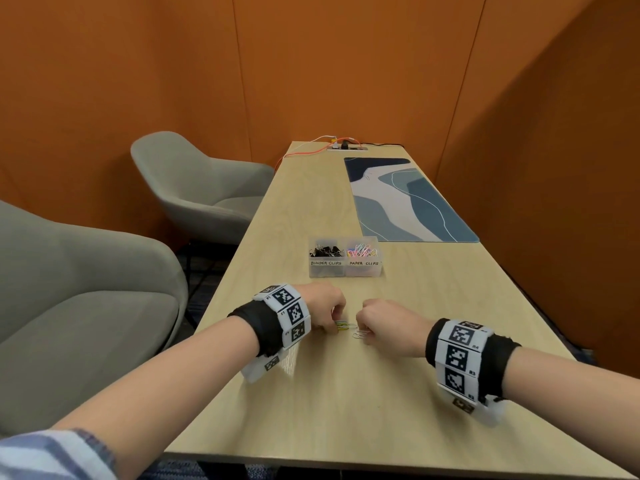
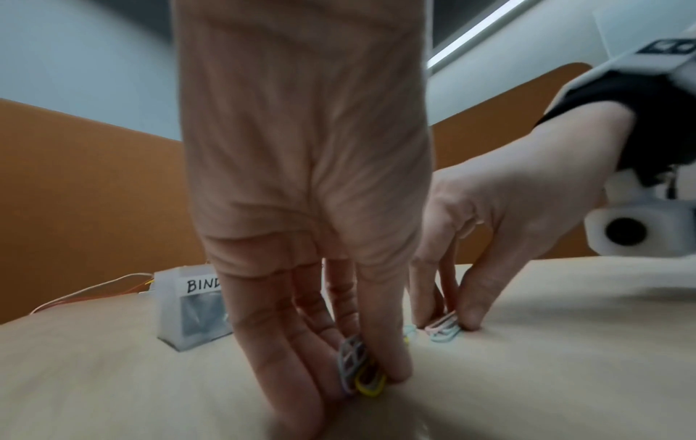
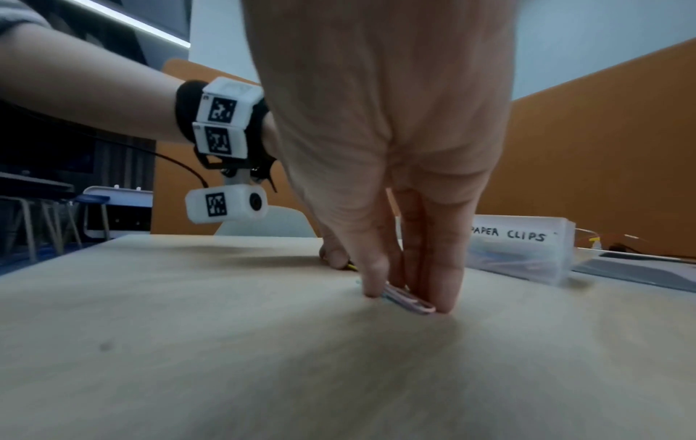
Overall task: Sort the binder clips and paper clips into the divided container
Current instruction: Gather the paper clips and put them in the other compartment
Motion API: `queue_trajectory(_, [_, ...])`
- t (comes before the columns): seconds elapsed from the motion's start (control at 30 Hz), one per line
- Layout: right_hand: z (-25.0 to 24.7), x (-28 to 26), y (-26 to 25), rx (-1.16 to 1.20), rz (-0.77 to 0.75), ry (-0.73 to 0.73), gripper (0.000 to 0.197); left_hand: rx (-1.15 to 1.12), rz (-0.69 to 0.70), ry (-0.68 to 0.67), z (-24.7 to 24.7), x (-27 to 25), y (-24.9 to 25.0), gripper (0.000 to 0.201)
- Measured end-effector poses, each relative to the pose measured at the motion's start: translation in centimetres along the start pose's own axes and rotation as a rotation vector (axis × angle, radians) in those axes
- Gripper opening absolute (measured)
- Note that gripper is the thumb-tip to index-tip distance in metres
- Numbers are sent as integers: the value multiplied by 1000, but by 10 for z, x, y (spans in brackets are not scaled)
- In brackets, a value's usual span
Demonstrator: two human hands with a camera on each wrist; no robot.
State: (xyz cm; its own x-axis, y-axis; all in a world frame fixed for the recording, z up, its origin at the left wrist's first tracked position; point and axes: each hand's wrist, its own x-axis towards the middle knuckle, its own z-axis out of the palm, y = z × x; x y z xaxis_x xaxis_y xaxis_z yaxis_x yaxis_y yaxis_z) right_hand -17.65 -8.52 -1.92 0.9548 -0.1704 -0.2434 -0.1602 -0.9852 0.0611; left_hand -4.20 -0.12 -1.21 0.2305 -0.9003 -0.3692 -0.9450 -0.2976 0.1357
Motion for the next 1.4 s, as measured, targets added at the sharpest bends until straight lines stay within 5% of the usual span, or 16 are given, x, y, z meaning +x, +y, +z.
queue_trajectory(0.37, [-9,9,-20,-175,25,-89,28,-178,-36,-95,6,2,-23,18])
queue_trajectory(0.5, [-18,11,6,109,143,-74,12,-136,-38,-41,6,2,-30,16])
queue_trajectory(0.73, [-20,4,61,779,419,44,15,-312,-66,-16,-27,15,-25,22])
queue_trajectory(0.9, [-9,1,74,945,475,105,14,-675,-257,273,-69,56,-16,25])
queue_trajectory(1.07, [-7,0,74,1027,449,134,16,-666,-409,355,-78,87,-7,21])
queue_trajectory(1.13, [-10,2,74,1046,447,153,18,-656,-426,382,-79,93,-7,13])
queue_trajectory(1.27, [-21,12,75,1082,486,215,22,-730,-414,358,-80,97,-7,30])
queue_trajectory(1.4, [-42,40,85,1150,560,323,23,-865,-332,455,-81,87,-11,15])
